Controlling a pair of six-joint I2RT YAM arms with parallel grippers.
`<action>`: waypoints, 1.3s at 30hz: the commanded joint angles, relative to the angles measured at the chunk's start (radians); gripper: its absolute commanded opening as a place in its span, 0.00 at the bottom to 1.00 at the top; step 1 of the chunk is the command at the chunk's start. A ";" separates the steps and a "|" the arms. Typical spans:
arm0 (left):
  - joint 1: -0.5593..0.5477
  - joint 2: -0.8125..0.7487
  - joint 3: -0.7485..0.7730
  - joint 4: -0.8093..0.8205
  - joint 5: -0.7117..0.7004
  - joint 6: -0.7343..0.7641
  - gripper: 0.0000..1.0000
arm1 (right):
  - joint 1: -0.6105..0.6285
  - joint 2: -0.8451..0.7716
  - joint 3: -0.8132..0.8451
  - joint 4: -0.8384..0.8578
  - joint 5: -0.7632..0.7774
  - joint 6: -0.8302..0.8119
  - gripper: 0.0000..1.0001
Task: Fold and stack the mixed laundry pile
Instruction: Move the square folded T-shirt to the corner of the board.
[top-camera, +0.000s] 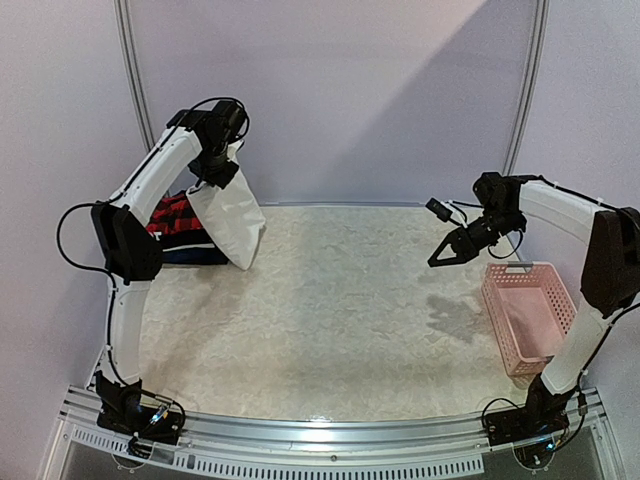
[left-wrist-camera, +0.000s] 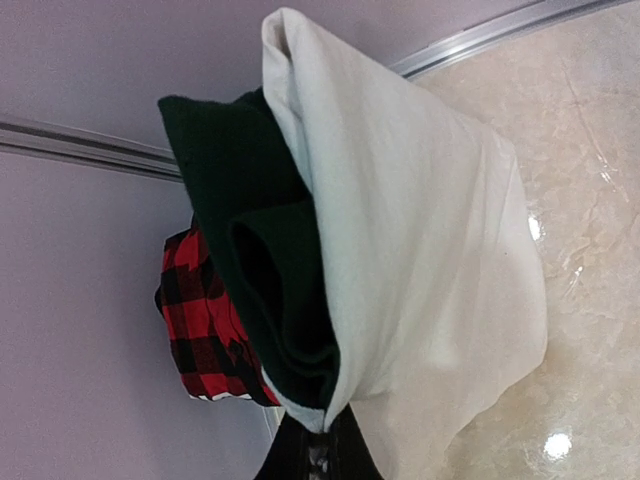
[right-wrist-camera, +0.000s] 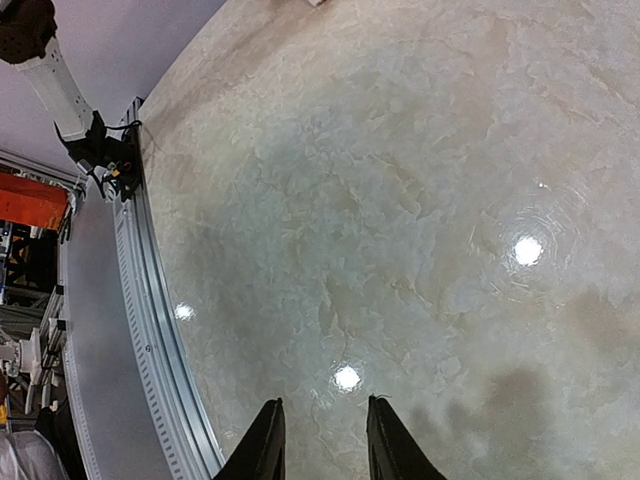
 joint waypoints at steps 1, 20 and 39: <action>0.029 -0.087 0.050 0.035 -0.031 0.037 0.00 | -0.002 -0.005 -0.008 0.013 0.023 -0.008 0.28; 0.127 -0.100 0.161 0.186 0.018 -0.023 0.00 | -0.002 0.137 0.010 -0.004 0.043 -0.036 0.27; 0.240 -0.061 0.159 0.284 0.436 -0.313 0.00 | -0.002 0.172 0.013 -0.025 0.051 -0.058 0.27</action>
